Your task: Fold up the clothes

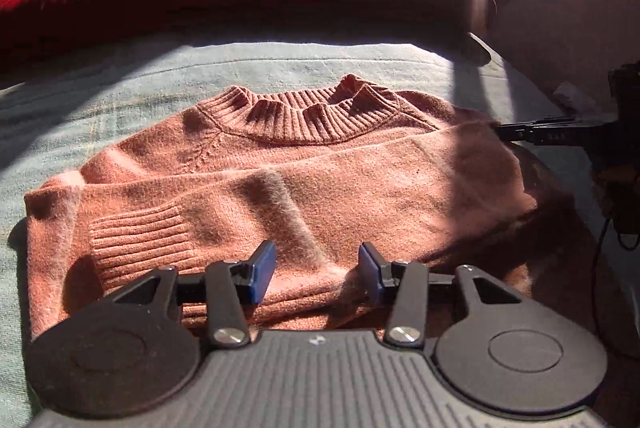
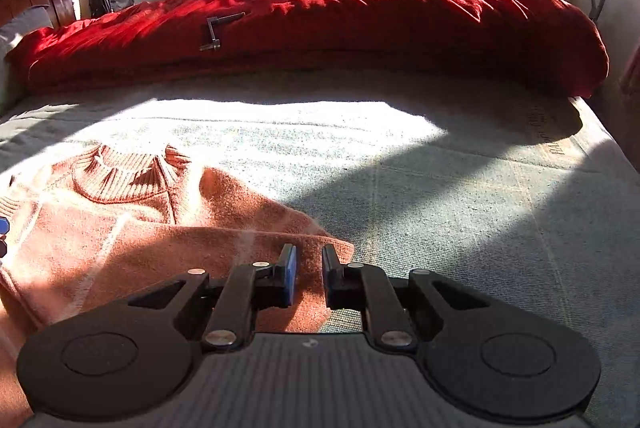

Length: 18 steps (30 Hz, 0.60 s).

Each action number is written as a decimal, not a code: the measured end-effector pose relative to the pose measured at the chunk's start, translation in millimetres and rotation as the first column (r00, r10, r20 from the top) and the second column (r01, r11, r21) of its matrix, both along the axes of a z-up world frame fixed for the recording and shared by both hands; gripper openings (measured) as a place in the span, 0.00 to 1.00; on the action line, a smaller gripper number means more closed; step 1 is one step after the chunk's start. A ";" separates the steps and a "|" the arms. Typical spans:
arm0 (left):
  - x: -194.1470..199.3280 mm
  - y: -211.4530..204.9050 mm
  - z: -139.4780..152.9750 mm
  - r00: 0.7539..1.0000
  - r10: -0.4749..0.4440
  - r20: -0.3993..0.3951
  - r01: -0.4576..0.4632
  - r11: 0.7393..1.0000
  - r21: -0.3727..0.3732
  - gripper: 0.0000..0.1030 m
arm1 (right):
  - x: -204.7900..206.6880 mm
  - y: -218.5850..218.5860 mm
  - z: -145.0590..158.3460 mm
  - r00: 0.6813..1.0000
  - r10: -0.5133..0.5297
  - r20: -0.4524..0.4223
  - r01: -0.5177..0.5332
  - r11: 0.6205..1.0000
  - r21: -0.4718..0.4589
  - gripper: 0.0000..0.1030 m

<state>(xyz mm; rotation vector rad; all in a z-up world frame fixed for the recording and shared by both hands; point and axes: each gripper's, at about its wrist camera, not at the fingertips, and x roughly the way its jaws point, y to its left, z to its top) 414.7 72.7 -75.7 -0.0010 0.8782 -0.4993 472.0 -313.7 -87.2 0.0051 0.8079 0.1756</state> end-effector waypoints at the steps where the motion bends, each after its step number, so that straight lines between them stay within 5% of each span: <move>1: -1.2 0.3 -1.1 1.000 0.004 -0.002 -0.004 1.000 0.000 0.46 | 3.0 -0.5 -5.2 1.000 -0.006 -0.012 0.006 1.000 0.009 0.15; 7: -15.6 6.4 16.7 0.998 0.020 0.053 -0.022 0.999 0.047 0.48 | -35.0 0.5 32.7 0.997 0.057 0.045 -0.061 0.993 0.103 0.17; 12: -18.7 23.1 0.1 0.998 0.065 0.000 -0.065 0.998 -0.007 0.55 | -60.8 16.6 9.0 0.990 0.126 -0.068 -0.122 0.991 0.049 0.17; 18: -20.4 25.7 18.9 0.997 0.065 0.034 -0.064 0.998 -0.011 0.55 | -78.1 23.9 21.0 0.993 0.120 0.006 -0.120 0.992 0.049 0.25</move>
